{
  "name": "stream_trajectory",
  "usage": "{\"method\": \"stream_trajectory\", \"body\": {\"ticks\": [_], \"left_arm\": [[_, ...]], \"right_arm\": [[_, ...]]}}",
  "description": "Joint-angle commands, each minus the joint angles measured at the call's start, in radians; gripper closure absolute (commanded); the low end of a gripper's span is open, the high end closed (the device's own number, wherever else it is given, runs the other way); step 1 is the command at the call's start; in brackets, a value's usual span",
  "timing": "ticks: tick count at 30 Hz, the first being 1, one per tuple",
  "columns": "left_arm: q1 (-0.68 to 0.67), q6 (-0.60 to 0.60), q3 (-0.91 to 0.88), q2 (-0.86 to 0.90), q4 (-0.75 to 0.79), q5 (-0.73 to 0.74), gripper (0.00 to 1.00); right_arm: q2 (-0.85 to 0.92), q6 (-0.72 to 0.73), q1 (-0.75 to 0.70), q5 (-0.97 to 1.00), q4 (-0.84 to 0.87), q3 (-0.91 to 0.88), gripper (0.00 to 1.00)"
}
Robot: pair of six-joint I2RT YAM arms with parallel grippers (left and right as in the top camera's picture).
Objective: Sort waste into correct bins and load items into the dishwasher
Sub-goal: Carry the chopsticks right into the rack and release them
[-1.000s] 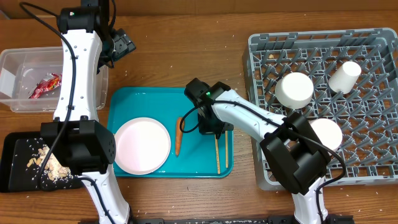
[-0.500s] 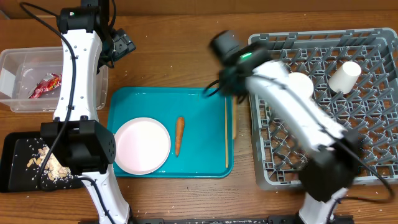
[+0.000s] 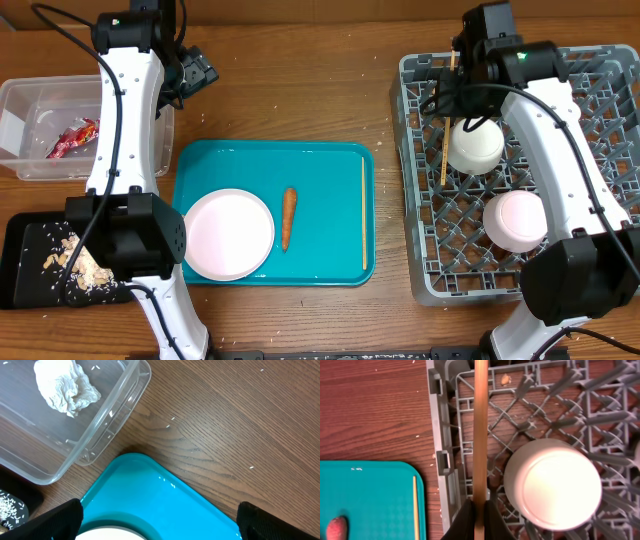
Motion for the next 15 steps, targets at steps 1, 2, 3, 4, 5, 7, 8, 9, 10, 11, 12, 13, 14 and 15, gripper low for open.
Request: {"method": "stream_trajectory", "body": {"ticks": [1,2,3,4,5,7,8,9,10,11,12,13,14,15], "left_arm": [[-0.007,-0.01,-0.004,-0.039,0.001,0.001,0.0],[-0.007,-0.01,-0.004,-0.039,0.001,0.001,0.0],[-0.007,-0.01,-0.004,-0.039,0.001,0.001,0.0],[-0.007,-0.01,-0.004,-0.039,0.001,0.001,0.0],[-0.007,-0.01,-0.004,-0.039,0.001,0.001,0.0],[-0.007,-0.01,-0.004,-0.039,0.001,0.001,0.0],[-0.007,-0.01,-0.004,-0.039,0.001,0.001,0.0],[-0.007,-0.01,-0.004,-0.039,0.001,0.001,0.0],[-0.007,-0.01,-0.004,-0.039,0.001,0.001,0.0],[-0.007,-0.01,-0.004,-0.039,0.001,0.001,0.0],[-0.007,-0.01,-0.004,-0.039,0.001,0.001,0.0],[-0.007,-0.01,-0.004,-0.039,0.001,0.001,0.0],[-0.007,-0.01,-0.004,-0.039,0.001,0.001,0.0],[-0.007,-0.01,-0.004,-0.039,0.001,0.001,0.0]], "right_arm": [[0.013,-0.045,0.005,-0.032,0.029,-0.047,0.95],[0.013,-0.045,0.005,-0.032,0.041,-0.063,0.91],[0.013,-0.044,0.005,-0.032,0.053,-0.08,0.88],[0.013,-0.043,0.005,-0.034,0.057,-0.089,0.84],[0.013,-0.043,0.005,-0.036,0.059,-0.096,0.73],[0.013,-0.039,0.005,-0.036,0.054,-0.101,0.46],[0.013,-0.039,0.005,-0.036,0.051,-0.101,0.4],[0.013,-0.036,0.005,-0.036,0.049,-0.101,0.35],[0.013,-0.031,0.005,-0.036,0.046,-0.101,0.31],[0.013,-0.015,0.005,-0.036,0.041,-0.101,0.3],[0.012,-0.005,0.005,-0.043,0.034,-0.101,0.29],[0.012,-0.002,0.005,-0.06,0.026,-0.1,0.29],[0.01,-0.002,0.005,-0.092,0.018,-0.096,0.29],[0.01,-0.002,0.005,-0.126,0.01,-0.091,0.28]]}}
